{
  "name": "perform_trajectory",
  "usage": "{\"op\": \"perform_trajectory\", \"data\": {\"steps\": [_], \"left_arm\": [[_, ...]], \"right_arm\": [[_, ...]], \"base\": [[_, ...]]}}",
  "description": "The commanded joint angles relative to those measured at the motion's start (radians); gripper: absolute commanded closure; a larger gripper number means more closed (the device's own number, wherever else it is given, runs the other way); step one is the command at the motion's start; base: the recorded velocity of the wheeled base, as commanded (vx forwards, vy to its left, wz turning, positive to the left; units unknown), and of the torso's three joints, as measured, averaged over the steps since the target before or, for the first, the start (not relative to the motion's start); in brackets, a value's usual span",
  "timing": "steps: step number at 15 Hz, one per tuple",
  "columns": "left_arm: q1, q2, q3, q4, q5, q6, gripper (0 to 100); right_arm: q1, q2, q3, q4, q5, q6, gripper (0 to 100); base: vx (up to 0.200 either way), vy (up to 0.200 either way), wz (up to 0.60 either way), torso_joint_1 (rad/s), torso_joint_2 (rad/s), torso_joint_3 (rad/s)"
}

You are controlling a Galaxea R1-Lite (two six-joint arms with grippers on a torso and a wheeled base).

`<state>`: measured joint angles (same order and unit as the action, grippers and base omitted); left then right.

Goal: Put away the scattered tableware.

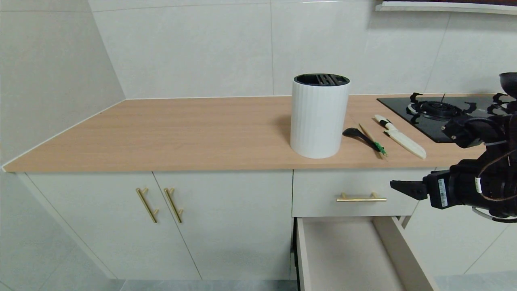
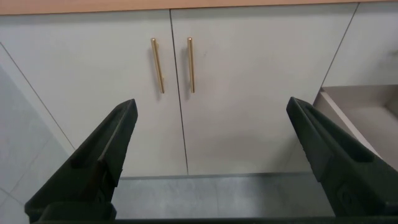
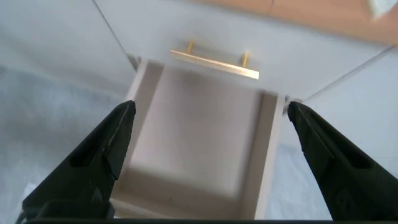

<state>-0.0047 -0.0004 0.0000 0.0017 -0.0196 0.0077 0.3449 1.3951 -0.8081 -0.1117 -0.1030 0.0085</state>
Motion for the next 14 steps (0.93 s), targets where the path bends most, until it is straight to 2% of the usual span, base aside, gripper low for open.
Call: {"op": "perform_trajectory", "data": {"steps": [1,3,6,9,14], "left_arm": [[0.0,0.0,0.0,0.0,0.0,0.0,0],[0.0,0.0,0.0,0.0,0.0,0.0,0],[0.0,0.0,0.0,0.0,0.0,0.0,0],[0.0,0.0,0.0,0.0,0.0,0.0,0],[0.0,0.0,0.0,0.0,0.0,0.0,0]], "right_arm": [[0.0,0.055,-0.056,-0.019,-0.003,0.004,0],[-0.006,0.12,-0.166,-0.011,-0.006,0.011,0],[-0.012,0.243,-0.393,0.144,-0.032,0.176,0],[-0.014,0.341,-0.461,0.138,-0.188,0.235,0],[-0.027,0.459,-0.459,0.038,-0.215,0.231,0]], "base": [[0.0,0.0,0.0,0.0,0.0,0.0],[0.0,0.0,0.0,0.0,0.0,0.0],[0.0,0.0,0.0,0.0,0.0,0.0],[0.0,0.0,0.0,0.0,0.0,0.0],[0.0,0.0,0.0,0.0,0.0,0.0]]}}
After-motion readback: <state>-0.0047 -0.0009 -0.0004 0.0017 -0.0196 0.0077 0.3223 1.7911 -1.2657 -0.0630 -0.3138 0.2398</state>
